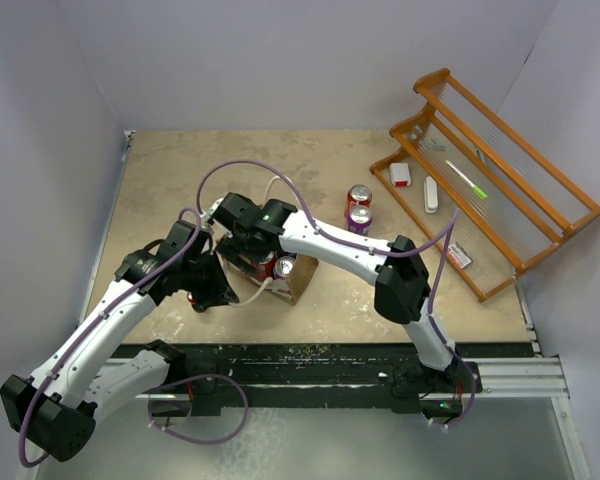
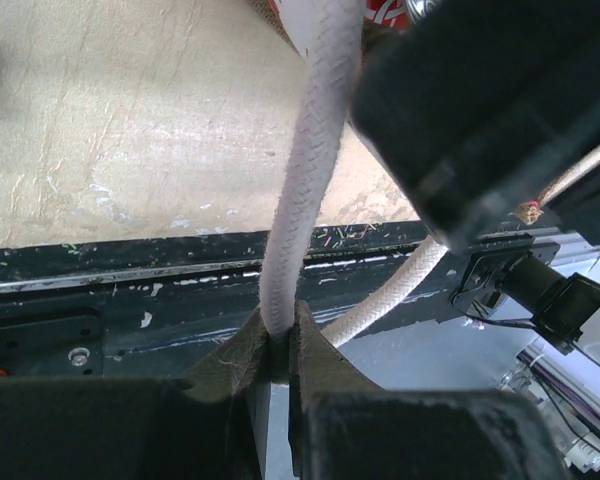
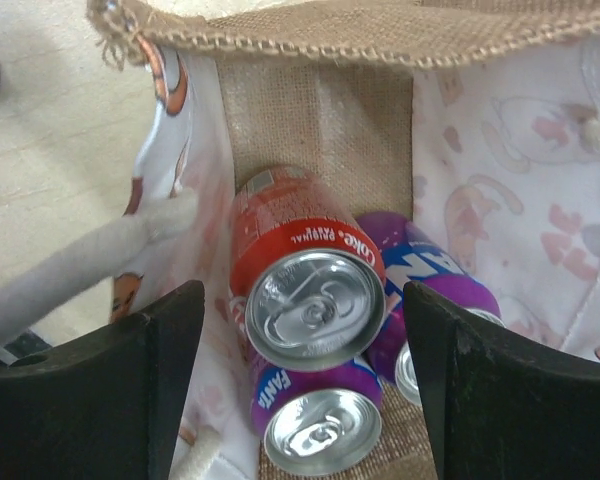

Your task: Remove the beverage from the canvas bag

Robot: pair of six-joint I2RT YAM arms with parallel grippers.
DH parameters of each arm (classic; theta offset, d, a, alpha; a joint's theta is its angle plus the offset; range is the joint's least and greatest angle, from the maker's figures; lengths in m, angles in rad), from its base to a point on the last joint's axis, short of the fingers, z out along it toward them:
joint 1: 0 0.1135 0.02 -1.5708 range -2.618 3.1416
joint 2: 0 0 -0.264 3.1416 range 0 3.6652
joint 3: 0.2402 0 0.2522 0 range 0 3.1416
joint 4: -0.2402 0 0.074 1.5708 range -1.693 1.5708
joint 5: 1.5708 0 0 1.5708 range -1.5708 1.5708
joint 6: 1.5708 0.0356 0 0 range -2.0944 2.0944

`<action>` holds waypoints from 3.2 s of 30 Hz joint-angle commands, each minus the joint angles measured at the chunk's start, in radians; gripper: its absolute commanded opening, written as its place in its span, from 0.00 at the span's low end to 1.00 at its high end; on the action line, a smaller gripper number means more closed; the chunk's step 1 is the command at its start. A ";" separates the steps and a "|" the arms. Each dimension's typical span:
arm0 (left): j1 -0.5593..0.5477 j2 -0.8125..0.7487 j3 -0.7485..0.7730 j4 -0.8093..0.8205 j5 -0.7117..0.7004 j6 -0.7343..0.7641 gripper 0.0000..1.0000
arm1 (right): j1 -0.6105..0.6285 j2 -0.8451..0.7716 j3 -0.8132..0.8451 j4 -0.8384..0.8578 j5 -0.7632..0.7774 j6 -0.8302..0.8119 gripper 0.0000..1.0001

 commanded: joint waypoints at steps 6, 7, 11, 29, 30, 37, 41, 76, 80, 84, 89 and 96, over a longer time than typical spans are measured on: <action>0.004 -0.006 0.001 -0.026 -0.006 0.039 0.00 | -0.002 0.042 0.030 -0.039 -0.048 -0.035 0.78; 0.004 -0.004 -0.003 -0.023 -0.002 0.040 0.00 | -0.001 0.043 0.021 -0.045 -0.057 -0.033 0.78; 0.004 -0.002 -0.010 -0.017 0.003 0.040 0.00 | -0.001 0.039 -0.040 -0.023 -0.062 -0.032 0.79; 0.004 -0.010 -0.001 0.012 0.009 0.016 0.00 | -0.003 0.109 -0.067 0.026 -0.091 -0.051 0.82; 0.004 -0.011 -0.001 0.011 0.008 0.016 0.00 | -0.003 0.115 -0.061 0.028 -0.092 -0.052 0.82; 0.004 -0.018 0.000 0.004 0.005 0.019 0.00 | -0.003 0.132 -0.055 0.039 -0.092 -0.040 0.79; 0.004 -0.013 0.007 -0.003 0.007 0.027 0.00 | -0.003 0.124 -0.048 0.035 -0.096 -0.037 0.75; 0.004 -0.022 -0.010 -0.016 0.009 0.030 0.00 | -0.075 -0.125 -0.108 0.153 -0.201 0.223 0.12; 0.004 -0.018 -0.013 -0.009 0.011 0.031 0.00 | -0.106 -0.169 -0.131 0.185 -0.244 0.266 0.11; 0.004 -0.011 -0.012 -0.006 0.012 0.031 0.00 | -0.146 -0.204 -0.158 0.215 -0.313 0.311 0.10; 0.004 -0.007 -0.012 -0.002 0.012 0.033 0.00 | -0.199 -0.254 -0.207 0.260 -0.383 0.376 0.08; 0.004 -0.010 -0.013 -0.007 0.009 0.037 0.00 | -0.232 -0.311 -0.294 0.326 -0.428 0.434 0.07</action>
